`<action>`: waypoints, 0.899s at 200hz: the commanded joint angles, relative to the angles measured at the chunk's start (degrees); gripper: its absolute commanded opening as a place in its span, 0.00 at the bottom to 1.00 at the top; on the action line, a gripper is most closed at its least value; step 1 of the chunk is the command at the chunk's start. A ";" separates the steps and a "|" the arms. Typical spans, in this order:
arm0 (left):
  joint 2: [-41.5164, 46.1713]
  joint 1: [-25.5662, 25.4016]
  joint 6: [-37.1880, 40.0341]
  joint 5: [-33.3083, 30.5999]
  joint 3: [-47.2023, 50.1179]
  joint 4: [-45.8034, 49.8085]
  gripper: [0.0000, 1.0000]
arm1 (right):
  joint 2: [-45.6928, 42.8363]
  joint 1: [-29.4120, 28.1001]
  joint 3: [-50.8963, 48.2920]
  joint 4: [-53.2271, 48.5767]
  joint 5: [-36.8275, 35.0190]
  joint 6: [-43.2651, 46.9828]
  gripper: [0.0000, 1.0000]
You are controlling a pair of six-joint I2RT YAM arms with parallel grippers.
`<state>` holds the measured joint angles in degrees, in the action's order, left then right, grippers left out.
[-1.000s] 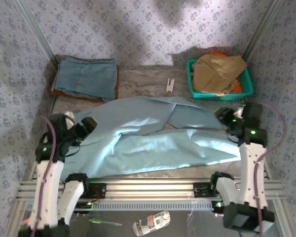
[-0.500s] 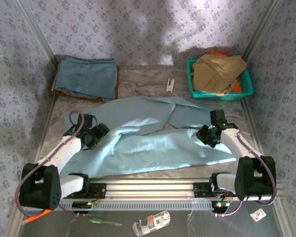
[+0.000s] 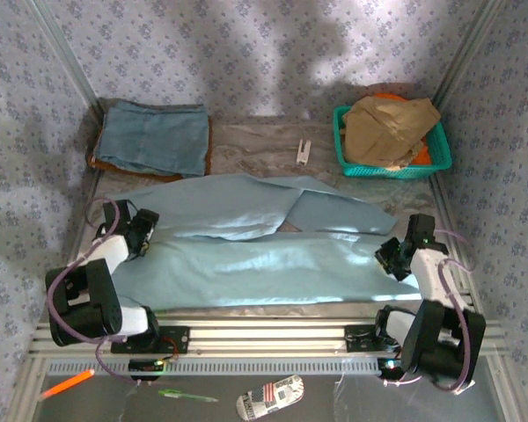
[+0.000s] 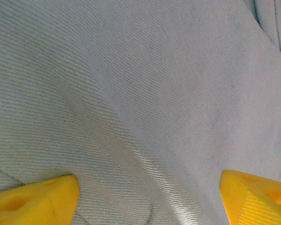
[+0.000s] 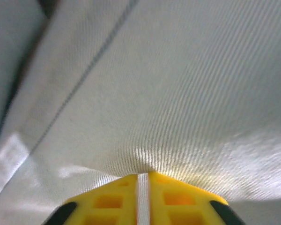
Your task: Fold and stack the trousers
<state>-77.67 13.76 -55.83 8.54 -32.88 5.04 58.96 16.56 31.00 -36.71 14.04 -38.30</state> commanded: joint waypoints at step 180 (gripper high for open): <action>-31.86 -65.15 28.24 -30.74 -49.87 32.58 0.86 | 32.16 -3.23 20.47 5.78 -0.39 6.61 0.39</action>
<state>-104.01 -48.75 -32.34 -15.97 -75.50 32.93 89.84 13.10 51.53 -32.21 12.86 -33.01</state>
